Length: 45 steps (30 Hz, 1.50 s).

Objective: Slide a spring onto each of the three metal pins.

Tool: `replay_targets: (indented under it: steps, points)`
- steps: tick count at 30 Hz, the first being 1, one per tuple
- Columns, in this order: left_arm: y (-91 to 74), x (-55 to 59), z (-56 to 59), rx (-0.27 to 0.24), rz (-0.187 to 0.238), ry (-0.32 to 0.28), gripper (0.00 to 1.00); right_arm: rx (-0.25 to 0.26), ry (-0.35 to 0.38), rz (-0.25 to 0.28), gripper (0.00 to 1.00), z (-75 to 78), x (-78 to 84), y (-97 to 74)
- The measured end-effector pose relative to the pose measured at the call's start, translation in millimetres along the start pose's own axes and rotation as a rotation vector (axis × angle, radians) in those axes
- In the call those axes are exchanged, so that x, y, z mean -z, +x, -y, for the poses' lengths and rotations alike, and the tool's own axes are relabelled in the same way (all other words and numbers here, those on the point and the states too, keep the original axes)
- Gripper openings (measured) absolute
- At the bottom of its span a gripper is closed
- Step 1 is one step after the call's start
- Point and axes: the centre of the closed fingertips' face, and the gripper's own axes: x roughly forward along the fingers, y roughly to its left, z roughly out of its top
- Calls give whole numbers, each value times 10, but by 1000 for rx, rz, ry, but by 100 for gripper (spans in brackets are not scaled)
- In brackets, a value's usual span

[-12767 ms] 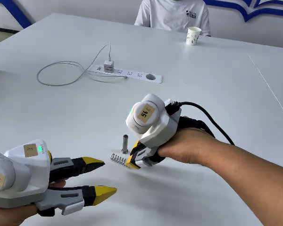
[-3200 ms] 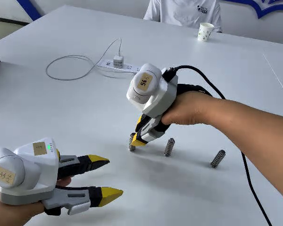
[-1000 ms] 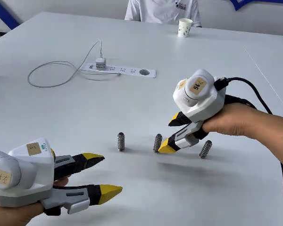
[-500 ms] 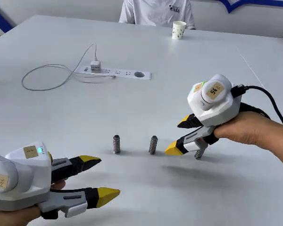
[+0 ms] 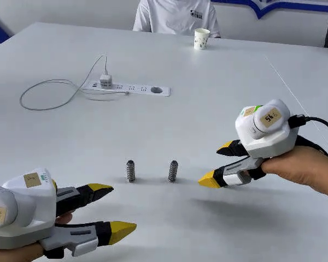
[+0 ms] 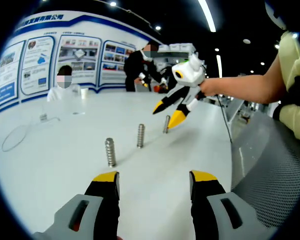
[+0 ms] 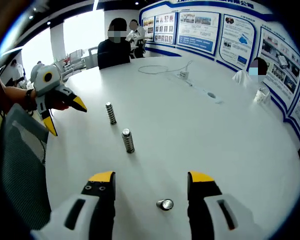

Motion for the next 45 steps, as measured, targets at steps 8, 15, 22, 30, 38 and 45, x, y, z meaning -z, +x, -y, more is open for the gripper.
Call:
replay_targets:
  steps: [8,15,22,30,38,45]
  points:
    - [-5,-5,7,0,-4,1,58,19,32,36,62,12,38,-70]
    - [-9,-13,-3,-1,-8,0,59,28,38,59,63,-19,98,-129]
    - [1,-16,10,0,-12,0,60,41,53,80,64,-55,220,-201]
    - [-3,-15,18,-1,-12,0,61,54,70,100,65,-149,364,-308]
    - [-1,-19,-9,-9,-6,-4,63,65,74,116,66,-219,372,-333]
    - [-9,-9,-45,-18,3,-15,64,73,87,141,67,-270,367,-355]
